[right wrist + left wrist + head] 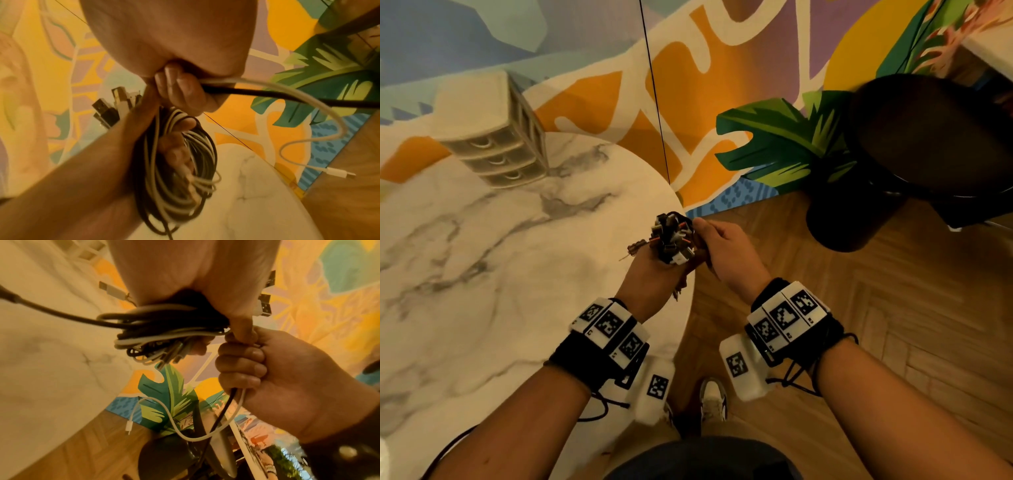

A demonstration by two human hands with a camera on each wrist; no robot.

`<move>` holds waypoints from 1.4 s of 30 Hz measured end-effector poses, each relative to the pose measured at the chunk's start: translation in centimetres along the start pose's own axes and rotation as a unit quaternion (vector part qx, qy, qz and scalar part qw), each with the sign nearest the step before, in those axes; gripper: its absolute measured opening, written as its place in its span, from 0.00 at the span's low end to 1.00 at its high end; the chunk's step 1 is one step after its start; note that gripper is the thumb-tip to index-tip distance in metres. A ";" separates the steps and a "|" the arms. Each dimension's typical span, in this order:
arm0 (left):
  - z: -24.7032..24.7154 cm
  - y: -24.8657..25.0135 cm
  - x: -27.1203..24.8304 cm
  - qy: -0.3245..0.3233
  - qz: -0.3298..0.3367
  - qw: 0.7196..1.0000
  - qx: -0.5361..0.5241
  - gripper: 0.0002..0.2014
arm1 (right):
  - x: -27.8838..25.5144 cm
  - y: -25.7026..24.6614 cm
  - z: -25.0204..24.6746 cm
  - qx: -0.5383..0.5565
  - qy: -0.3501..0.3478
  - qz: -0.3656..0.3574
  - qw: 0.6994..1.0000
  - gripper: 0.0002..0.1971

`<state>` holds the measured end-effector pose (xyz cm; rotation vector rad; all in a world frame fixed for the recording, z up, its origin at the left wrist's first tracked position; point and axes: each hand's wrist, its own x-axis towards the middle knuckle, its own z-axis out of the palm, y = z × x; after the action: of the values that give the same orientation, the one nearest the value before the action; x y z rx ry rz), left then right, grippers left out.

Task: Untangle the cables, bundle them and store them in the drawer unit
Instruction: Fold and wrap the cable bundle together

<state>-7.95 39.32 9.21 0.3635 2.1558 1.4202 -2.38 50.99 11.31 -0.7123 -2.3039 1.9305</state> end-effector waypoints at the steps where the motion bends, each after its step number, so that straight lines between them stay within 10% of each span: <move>1: 0.2 0.0 0.1 0.006 -0.001 1.000 -0.027 0.11 | -0.1 0.0 0.0 0.014 -0.005 0.006 1.000 0.21; 7: 0.7 1.4 0.1 0.026 -0.036 0.976 -0.215 0.06 | -1.8 0.4 1.0 0.030 -0.032 0.022 0.999 0.26; 11: 0.3 2.1 0.3 0.000 -0.073 0.941 -0.331 0.24 | -3.5 1.6 2.8 0.019 -0.034 -0.024 0.999 0.28; 15: 0.1 3.3 0.3 -0.030 -0.038 0.937 -0.347 0.09 | -3.2 3.2 2.5 -0.030 -0.007 -0.073 0.997 0.30; 20: -0.3 3.3 0.8 0.008 -0.056 0.931 -0.361 0.16 | -3.2 4.3 3.1 -0.136 -0.015 -0.174 0.975 0.29; 26: -1.2 4.4 0.9 -0.067 -0.045 0.883 -0.462 0.18 | -2.8 8.7 5.0 0.038 -0.007 -0.028 0.999 0.25; 32: -2.7 4.3 -0.9 -0.261 0.011 0.917 -0.302 0.26 | 1.4 11.5 0.1 -0.124 -0.011 0.071 0.990 0.23; 36: -2.1 3.4 -2.5 -0.240 -0.008 0.967 -0.084 0.04 | 3.5 8.6 -3.2 -0.240 -0.042 0.063 0.968 0.22; 39: -0.7 3.5 -2.4 -0.230 0.017 0.970 0.070 0.18 | 4.5 5.9 -3.9 -0.269 -0.043 0.078 0.959 0.19; 42: 0.1 4.0 -2.3 -0.147 0.062 0.982 0.097 0.18 | 4.4 4.7 -3.4 -0.030 -0.031 0.184 0.982 0.20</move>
<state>-6.24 39.88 13.45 0.7444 2.0582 1.1376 -3.76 56.26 6.50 -1.1744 -2.4165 2.0534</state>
